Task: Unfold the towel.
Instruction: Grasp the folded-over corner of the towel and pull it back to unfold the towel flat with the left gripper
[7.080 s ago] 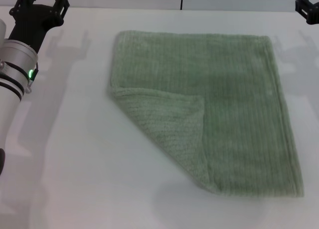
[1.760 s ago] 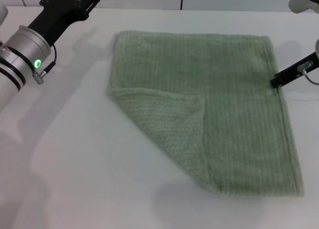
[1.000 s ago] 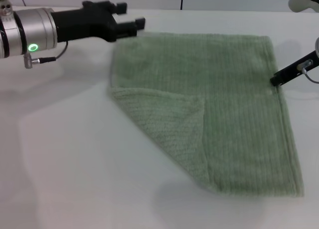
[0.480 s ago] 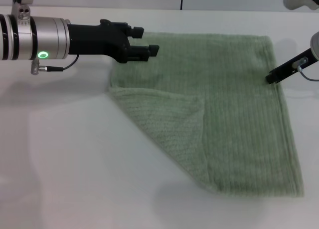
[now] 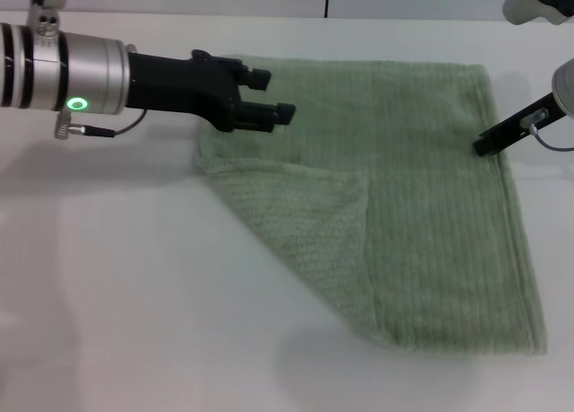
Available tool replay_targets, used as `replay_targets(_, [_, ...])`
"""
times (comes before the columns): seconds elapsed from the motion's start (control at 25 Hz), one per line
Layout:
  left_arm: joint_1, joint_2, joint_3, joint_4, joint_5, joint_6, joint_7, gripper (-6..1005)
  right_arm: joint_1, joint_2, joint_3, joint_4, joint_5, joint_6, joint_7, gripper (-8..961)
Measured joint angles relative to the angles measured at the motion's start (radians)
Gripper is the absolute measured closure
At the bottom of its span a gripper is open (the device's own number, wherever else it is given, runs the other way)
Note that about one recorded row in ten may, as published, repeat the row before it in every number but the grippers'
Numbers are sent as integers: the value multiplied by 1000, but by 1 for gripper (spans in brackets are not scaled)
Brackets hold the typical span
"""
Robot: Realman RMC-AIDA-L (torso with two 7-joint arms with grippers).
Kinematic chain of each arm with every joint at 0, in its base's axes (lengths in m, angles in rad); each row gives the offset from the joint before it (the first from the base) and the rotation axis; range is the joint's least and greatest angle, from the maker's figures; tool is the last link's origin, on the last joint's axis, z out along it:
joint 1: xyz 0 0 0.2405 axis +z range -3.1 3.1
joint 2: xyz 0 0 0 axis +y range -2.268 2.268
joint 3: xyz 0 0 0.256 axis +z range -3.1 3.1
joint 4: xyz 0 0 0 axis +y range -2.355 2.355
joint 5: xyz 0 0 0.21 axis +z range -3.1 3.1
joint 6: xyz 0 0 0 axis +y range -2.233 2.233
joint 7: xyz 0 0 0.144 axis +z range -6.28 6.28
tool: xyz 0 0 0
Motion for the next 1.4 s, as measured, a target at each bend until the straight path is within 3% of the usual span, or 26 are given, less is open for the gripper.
replay_targets(0.24, [-42,-35,11,5,93,-1,-22,330,5,0,-1,0,-2,1,0,955])
replay_targets(0.44, [-71,-45,67,-28,106,-53,-31,333,9,0,-4,0,-3,7,0,955])
replay_targets(0.96, [-114,-55,357,-122,-41,-262,-54,339,15,-3,-3,-1,-3,10,0,955])
replay_targets(1.4, [-120,-55,478,-133,-135,-314,-57,344,15,-3,-3,3,-2,10,0,955])
